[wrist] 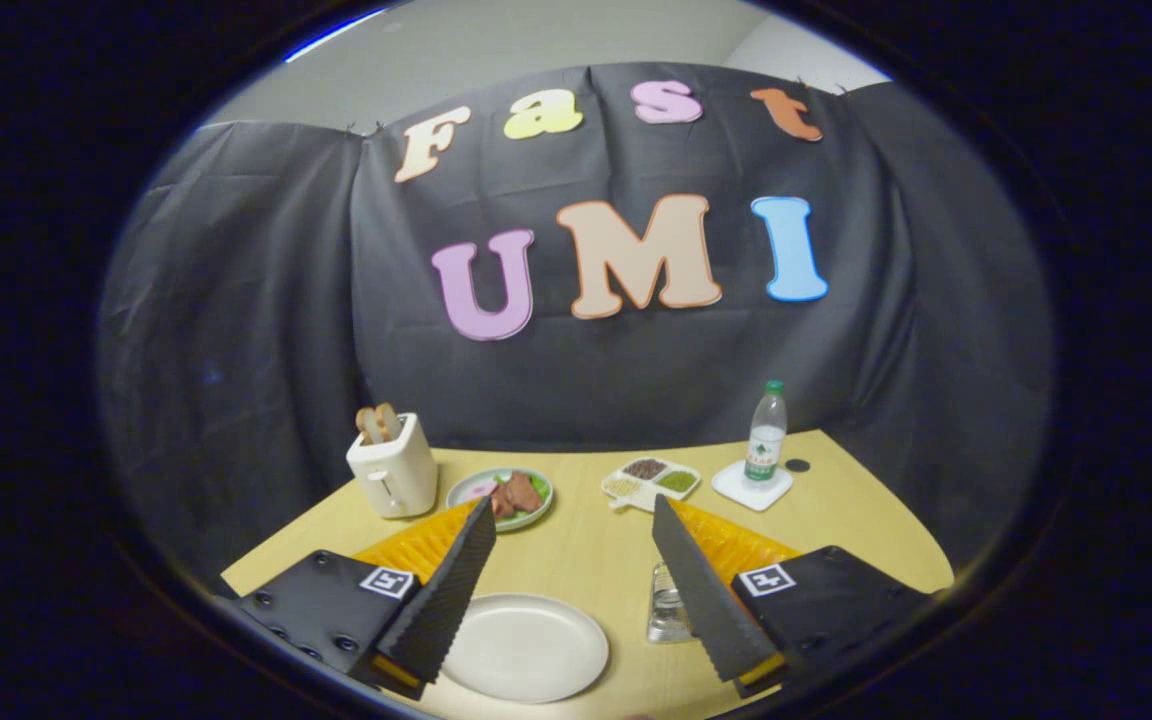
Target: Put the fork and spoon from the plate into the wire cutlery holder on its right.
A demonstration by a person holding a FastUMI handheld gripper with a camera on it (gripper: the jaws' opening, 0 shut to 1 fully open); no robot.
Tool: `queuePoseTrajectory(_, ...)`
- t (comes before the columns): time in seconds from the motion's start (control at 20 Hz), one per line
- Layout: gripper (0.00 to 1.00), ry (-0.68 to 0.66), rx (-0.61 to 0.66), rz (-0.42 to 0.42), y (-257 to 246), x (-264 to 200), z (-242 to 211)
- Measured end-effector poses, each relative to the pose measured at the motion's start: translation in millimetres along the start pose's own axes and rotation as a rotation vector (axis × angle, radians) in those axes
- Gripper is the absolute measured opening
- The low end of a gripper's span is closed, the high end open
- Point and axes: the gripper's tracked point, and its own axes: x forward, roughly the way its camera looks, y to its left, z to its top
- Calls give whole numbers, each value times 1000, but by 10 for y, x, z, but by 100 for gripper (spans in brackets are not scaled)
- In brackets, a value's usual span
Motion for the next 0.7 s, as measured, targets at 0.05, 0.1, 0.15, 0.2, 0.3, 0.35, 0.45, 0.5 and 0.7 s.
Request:
queuePoseTrajectory(0.05,100,-31,-2,-11,-7,-22,63)
queuePoseTrajectory(0.1,99,-69,-6,-5,0,-36,144)
queuePoseTrajectory(0.15,99,-104,-12,2,24,-66,215)
queuePoseTrajectory(0.2,99,-129,-14,-1,24,-80,259)
queuePoseTrajectory(0.3,98,-152,-20,-6,2,-116,294)
queuePoseTrajectory(0.35,98,-166,-23,-12,-1,-118,335)
queuePoseTrajectory(0.45,98,-206,-23,-7,18,-125,446)
queuePoseTrajectory(0.5,98,-221,-21,0,30,-126,495)
queuePoseTrajectory(0.7,98,-264,-35,-12,-30,-153,635)
